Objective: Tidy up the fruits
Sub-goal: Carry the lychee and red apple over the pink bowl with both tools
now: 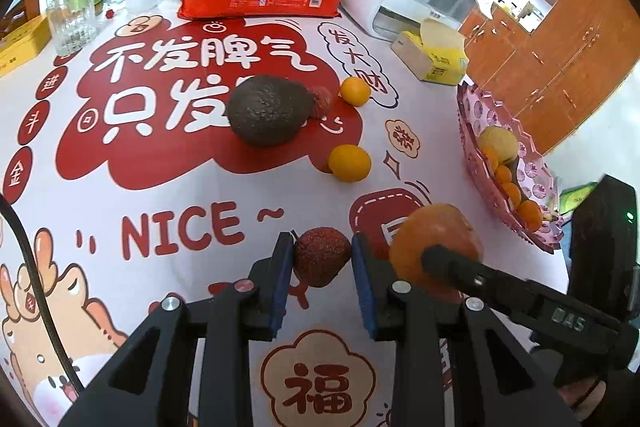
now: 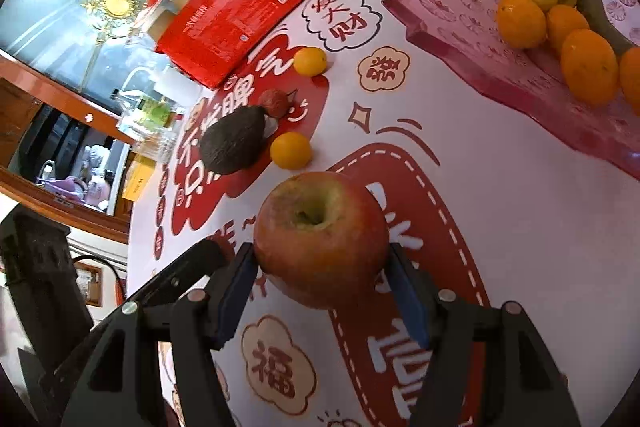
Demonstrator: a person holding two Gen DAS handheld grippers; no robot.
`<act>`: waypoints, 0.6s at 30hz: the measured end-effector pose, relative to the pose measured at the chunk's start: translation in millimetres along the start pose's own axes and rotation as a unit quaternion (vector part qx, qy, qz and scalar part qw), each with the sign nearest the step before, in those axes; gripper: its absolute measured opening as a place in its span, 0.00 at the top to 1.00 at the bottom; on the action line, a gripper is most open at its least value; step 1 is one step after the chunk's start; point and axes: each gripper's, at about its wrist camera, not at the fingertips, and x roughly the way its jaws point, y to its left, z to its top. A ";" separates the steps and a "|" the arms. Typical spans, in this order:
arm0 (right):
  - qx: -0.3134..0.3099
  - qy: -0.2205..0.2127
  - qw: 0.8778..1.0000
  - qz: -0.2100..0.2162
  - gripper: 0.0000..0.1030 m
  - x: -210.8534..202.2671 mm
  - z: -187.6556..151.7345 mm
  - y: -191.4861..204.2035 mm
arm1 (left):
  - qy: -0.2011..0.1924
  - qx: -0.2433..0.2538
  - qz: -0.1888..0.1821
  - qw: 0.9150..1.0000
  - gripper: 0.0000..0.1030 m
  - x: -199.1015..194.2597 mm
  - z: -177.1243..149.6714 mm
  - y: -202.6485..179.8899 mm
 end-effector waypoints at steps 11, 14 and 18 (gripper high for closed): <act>-0.048 -0.032 0.997 0.043 0.37 -51.1 -22.0 10.6 | -0.020 -0.001 0.002 1.000 0.73 -29.1 -9.4 -15.2; -0.061 -0.034 0.995 0.065 0.37 -65.1 -25.7 10.1 | -0.032 -0.004 0.002 0.999 0.73 -38.2 -9.4 -24.7; -0.074 -0.032 0.993 0.088 0.37 -83.2 -27.0 5.7 | -0.047 -0.013 0.003 0.999 0.73 -51.9 -11.0 -43.5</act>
